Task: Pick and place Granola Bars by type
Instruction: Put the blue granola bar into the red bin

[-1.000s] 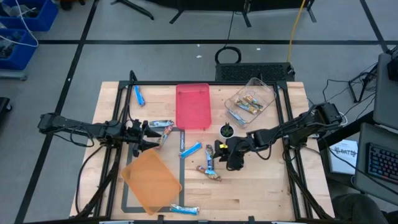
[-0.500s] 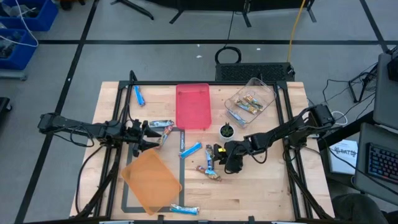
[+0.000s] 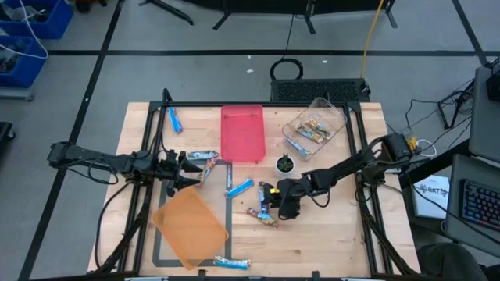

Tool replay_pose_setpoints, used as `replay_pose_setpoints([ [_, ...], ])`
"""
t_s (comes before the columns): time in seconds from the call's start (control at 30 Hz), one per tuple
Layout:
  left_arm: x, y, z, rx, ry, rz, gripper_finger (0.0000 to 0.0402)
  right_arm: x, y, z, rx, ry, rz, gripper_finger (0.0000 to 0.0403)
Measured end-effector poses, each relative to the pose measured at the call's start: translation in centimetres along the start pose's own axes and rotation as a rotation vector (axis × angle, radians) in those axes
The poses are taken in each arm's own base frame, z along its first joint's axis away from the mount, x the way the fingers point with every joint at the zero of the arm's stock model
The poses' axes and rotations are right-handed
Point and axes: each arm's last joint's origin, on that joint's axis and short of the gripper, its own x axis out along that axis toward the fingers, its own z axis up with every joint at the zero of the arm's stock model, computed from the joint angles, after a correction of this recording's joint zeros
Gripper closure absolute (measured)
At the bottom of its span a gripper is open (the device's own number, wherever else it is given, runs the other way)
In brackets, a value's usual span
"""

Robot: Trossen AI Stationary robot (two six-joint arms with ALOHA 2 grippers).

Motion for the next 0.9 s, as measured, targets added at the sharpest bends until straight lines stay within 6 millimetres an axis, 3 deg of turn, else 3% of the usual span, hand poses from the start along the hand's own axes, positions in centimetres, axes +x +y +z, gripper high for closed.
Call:
replay_pose_setpoints([
  [0.37, 0.0, 0.0, 0.0, 0.000, -0.001, 0.000, 0.0144, 0.9, 0.5, -0.4, -0.021, 0.014, 0.032, 0.0206],
  [0.63, 0.0, 0.0, 0.0, 0.000, -0.001, 0.000, 0.0144, 1.0, -0.8, -0.6, -0.009, 0.017, -0.003, 0.0206],
  [0.9, 0.0, 0.0, 0.0, 0.000, -0.003, -0.001, 0.0144, 2.2, -0.5, -1.1, -0.002, 0.033, 0.032, 0.0206],
])
